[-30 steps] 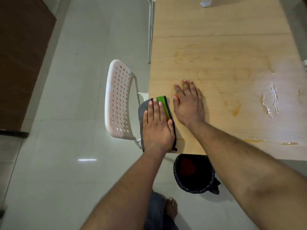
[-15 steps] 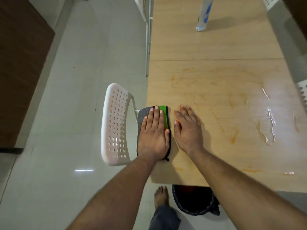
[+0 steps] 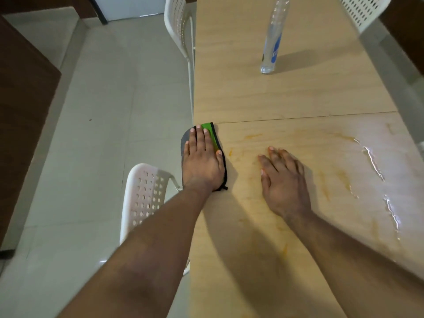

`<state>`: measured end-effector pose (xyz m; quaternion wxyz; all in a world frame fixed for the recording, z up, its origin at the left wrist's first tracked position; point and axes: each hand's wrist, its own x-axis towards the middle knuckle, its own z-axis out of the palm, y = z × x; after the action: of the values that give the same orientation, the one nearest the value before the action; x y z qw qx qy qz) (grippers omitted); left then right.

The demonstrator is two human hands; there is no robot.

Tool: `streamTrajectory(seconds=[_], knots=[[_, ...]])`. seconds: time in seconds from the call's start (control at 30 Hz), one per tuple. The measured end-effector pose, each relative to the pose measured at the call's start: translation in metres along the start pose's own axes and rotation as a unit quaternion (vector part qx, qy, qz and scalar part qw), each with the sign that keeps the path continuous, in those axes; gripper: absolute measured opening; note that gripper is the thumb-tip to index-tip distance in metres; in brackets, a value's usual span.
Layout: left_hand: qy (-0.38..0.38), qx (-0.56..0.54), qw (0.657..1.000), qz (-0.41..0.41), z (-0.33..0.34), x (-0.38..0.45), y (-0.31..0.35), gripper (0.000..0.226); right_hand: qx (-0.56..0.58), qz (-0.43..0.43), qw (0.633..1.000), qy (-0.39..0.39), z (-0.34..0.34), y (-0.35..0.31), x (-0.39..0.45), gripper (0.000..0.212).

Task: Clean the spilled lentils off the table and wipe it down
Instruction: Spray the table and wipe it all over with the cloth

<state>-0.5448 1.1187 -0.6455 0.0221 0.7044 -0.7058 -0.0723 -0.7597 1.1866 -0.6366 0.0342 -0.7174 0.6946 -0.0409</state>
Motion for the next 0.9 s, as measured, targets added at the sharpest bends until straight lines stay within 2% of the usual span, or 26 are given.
streamTrajectory(seconds=[0.13,0.27,0.33,0.47,0.6,0.67,0.77,0.9], knots=[[-0.005,0.005,1.0,0.003,-0.003,0.022,0.022,0.074,-0.003,-0.008,1.0,-0.011,0.0,0.005,0.006,0.055],[-0.011,-0.003,0.992,0.128,-0.003,-0.023,0.02,0.069,-0.009,-0.006,1.0,-0.021,-0.005,0.006,0.004,0.055],[-0.02,-0.015,0.989,0.146,-0.005,-0.042,0.007,0.068,-0.01,-0.007,0.999,-0.029,-0.007,0.005,0.006,0.056],[-0.009,0.001,0.992,0.128,-0.004,-0.015,-0.012,0.07,-0.012,-0.003,0.999,-0.034,-0.004,0.002,0.007,0.057],[0.0,0.021,0.999,0.036,-0.003,0.037,0.0,0.072,-0.014,-0.008,1.0,-0.024,0.003,0.007,0.008,0.055],[-0.004,0.022,0.999,0.024,-0.003,0.039,0.01,0.072,-0.011,-0.011,0.999,-0.029,0.003,0.008,0.007,0.054],[0.006,0.018,0.998,0.057,-0.004,0.01,0.029,0.072,-0.009,-0.015,0.999,-0.028,-0.001,0.008,0.005,0.055],[-0.017,-0.005,0.99,0.141,-0.001,-0.057,0.038,0.069,-0.01,-0.018,0.999,-0.034,-0.003,0.007,0.005,0.056]])
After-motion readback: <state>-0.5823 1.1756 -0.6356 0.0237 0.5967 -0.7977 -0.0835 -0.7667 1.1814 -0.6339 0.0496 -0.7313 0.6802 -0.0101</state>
